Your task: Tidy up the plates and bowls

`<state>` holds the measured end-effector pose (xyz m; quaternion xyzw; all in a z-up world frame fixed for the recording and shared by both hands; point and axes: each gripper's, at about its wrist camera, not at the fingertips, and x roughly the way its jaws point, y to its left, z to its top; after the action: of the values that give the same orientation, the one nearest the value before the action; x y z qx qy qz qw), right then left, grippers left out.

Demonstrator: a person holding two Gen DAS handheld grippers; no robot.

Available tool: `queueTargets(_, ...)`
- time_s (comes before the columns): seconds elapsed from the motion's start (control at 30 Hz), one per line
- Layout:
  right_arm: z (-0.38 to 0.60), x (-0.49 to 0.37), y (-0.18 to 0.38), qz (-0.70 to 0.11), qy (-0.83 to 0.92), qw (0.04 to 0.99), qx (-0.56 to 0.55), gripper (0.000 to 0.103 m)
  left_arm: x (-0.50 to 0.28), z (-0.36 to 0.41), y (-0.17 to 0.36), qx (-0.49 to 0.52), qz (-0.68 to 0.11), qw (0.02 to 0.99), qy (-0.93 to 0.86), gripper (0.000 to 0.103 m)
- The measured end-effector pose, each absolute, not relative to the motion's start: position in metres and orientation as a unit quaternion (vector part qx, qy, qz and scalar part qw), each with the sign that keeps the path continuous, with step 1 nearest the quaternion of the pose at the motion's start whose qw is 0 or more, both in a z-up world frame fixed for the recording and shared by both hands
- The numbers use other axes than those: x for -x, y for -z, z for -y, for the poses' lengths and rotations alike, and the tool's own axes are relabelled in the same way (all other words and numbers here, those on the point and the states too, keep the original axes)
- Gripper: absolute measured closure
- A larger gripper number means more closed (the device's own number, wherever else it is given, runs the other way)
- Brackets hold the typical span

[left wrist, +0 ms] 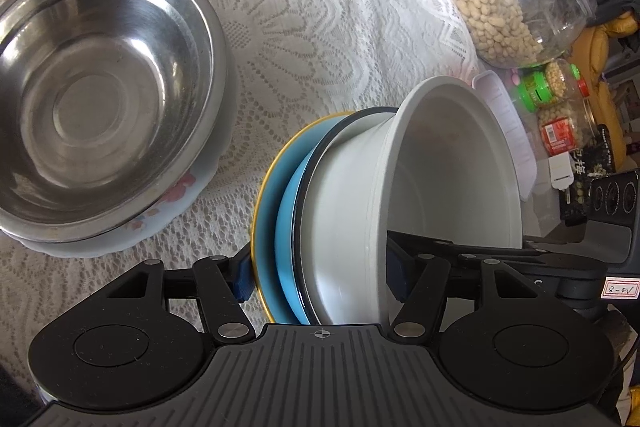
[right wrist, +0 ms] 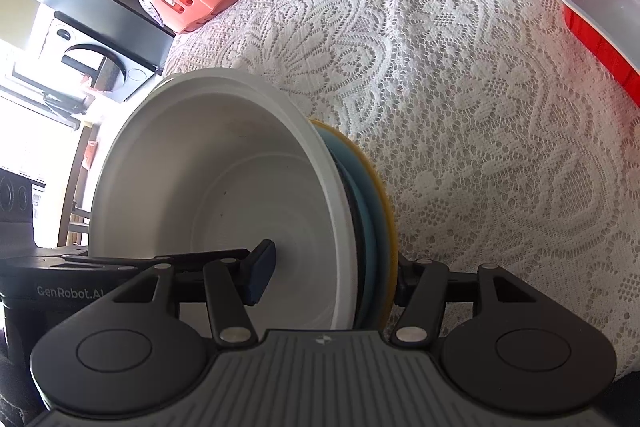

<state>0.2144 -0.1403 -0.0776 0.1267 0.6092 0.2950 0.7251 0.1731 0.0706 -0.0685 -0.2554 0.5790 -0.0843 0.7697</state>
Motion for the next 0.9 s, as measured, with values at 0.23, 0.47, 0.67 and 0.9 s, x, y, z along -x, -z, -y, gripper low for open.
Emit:
queueTargets(0.23,0.139,-0.213,0.073,-0.610,-0.300,0.723,-0.121,0.045,-0.169,-0.072,0.064,0.257,-0.579,0.770,0.085,0.037)
queueTargets(0.47,0.138,-0.209,0.046,-0.595,-0.295,0.740,-0.106,0.045,-0.166,-0.083,0.038,0.270,-0.555,0.779,0.106,0.037)
queueTargets(0.67,0.106,-0.216,-0.017,-0.540,-0.325,0.774,-0.063,0.044,-0.162,-0.127,-0.014,0.287,-0.496,0.814,0.095,0.037)
queueTargets(0.9,0.013,-0.240,-0.032,-0.520,-0.394,0.757,-0.015,0.044,-0.145,-0.203,-0.009,0.323,-0.457,0.828,0.016,0.036)
